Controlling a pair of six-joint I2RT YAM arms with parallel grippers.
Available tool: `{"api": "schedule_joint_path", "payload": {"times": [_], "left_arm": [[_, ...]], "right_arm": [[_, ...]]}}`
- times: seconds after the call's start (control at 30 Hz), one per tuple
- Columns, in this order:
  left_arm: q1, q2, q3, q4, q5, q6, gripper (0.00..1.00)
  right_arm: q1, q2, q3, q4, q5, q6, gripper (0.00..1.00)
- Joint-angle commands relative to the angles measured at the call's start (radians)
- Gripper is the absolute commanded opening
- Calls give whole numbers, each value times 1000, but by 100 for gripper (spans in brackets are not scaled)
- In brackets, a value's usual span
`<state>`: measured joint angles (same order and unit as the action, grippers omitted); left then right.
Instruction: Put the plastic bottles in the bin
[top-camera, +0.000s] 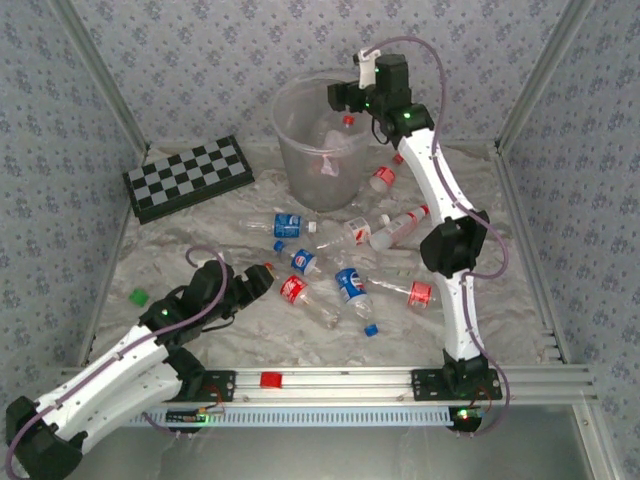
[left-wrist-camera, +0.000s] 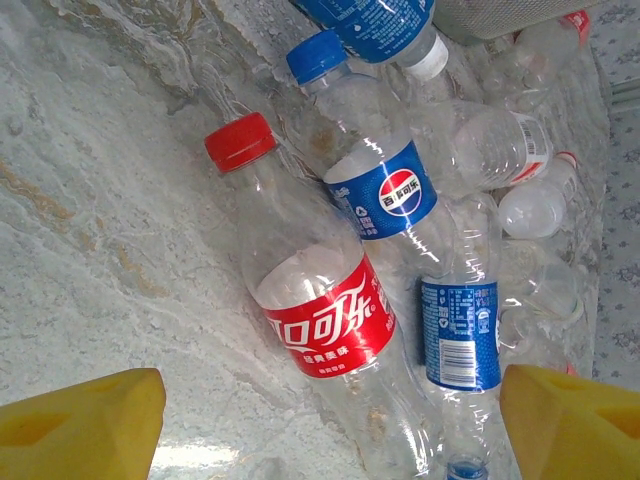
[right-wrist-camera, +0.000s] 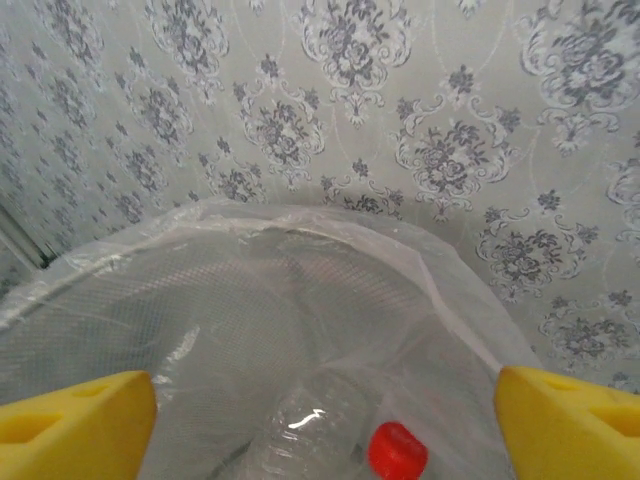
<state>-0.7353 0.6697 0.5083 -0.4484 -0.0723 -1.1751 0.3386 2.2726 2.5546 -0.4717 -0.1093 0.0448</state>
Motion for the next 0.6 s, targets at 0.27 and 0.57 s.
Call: {"api": "schedule_joint_path", "payload": {"times": [0.27, 0.57], "left_arm": [[-270, 93, -27, 176, -216, -413, 89], [-420, 440, 173, 112, -263, -500, 91]], "right_arm": [[-59, -440, -332, -208, 117, 53, 100], [-123, -877, -1123, -85, 122, 255, 100]]}}
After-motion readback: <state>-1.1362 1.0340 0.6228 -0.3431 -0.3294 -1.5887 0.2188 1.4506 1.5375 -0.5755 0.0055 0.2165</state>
